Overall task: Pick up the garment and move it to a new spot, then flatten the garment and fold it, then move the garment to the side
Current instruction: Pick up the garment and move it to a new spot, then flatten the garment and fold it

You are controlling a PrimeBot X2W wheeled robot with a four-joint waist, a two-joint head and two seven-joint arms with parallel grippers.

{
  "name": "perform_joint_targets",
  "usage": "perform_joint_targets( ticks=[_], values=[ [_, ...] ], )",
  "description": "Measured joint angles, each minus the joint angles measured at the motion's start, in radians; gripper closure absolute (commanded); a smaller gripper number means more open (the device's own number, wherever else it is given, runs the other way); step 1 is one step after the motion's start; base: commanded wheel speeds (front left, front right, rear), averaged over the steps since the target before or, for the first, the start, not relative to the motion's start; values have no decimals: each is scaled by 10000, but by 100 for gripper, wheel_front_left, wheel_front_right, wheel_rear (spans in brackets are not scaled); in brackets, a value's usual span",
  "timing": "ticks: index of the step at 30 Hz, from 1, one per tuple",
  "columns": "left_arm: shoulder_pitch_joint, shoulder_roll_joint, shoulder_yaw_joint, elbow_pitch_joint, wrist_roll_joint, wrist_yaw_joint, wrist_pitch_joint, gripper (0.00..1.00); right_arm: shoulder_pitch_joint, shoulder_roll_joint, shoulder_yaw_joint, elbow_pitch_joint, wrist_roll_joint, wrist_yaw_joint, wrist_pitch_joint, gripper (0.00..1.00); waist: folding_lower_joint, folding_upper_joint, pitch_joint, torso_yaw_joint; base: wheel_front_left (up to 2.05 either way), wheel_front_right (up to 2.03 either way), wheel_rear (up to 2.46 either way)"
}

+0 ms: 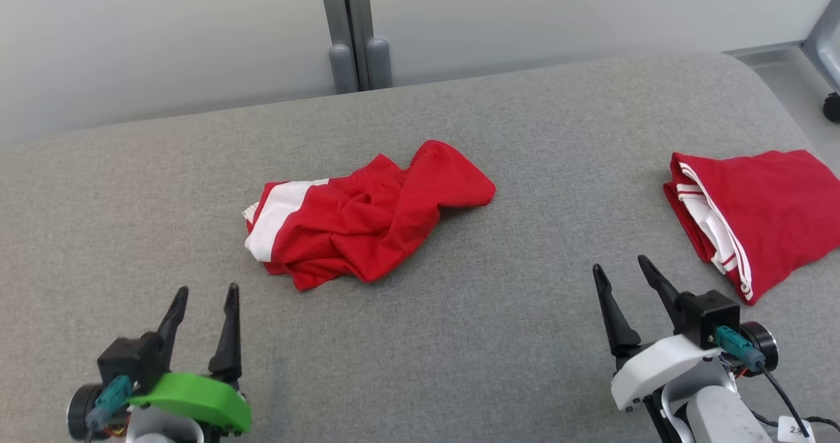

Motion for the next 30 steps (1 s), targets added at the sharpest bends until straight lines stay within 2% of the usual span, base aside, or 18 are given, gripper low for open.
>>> perform_joint_targets(
  ticks=[6, 10, 15, 19, 25, 30],
  values=[
    [1276, -834, 1778, -673, 1243, -128, 0, 0, 324, 2, 121, 125, 10, -2, -2, 0, 0, 0, -281, 278, 0, 0, 0],
    [1742, -1254, 2159, -631, 1567, -182, 0, 0, 501, 2, 171, 245, 4, -2, 0, 0, 0, 0, -294, 522, 0, 0, 0],
    [1774, -1407, 1814, -667, 1638, -207, 0, 0, 176, 0, 410, 362, -63, -2, 0, 0, 0, 0, -138, 899, 0, 0, 0],
    [1569, -1323, 1513, -706, 1396, -207, 0, 0, -941, -4, 1062, 671, -261, -2, 0, 0, 0, 0, 91, 1290, 0, 0, 0],
    [1113, -1200, 968, -719, 1055, -209, 0, 0, -3506, 10, 2234, 2098, -359, -2, 8, 0, 0, 0, 498, 2019, 0, 0, 0],
    [741, -1120, 449, -719, 696, -211, 0, 0, -5688, 13, 2917, 3664, -696, 0, 556, 0, 0, 0, 897, 2753, 0, 0, 0]
  ],
)
